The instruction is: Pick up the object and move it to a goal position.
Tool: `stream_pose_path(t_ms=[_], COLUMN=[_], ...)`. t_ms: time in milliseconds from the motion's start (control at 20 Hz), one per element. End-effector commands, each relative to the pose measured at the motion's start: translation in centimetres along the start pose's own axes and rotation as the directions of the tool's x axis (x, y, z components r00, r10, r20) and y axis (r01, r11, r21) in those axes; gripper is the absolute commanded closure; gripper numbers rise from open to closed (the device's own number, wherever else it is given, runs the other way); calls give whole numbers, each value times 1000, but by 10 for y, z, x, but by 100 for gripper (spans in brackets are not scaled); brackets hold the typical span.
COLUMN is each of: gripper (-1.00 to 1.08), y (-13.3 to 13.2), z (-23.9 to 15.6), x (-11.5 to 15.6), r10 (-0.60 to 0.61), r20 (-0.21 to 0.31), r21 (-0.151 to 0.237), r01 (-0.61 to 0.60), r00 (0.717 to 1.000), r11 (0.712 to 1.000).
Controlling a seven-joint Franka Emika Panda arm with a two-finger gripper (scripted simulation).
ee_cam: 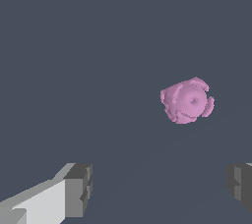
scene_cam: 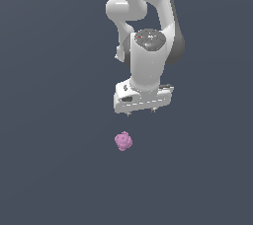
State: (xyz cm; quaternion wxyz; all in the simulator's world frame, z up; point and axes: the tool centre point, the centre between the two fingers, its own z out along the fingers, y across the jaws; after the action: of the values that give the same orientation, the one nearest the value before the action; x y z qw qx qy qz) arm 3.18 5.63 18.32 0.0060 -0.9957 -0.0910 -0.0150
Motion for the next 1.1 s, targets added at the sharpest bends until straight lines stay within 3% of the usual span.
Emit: stream_pose_path(t_ms=[0, 600, 1050], gripper=[-92, -92, -92], y=[7, 56, 77], z=[8, 65, 91], x=[6, 35, 43], r10=[-36, -264, -353], r20=[4, 24, 31], r21=[-2, -2, 2], r01=[36, 264, 353], r00=[999, 964, 935], r11=[999, 964, 935])
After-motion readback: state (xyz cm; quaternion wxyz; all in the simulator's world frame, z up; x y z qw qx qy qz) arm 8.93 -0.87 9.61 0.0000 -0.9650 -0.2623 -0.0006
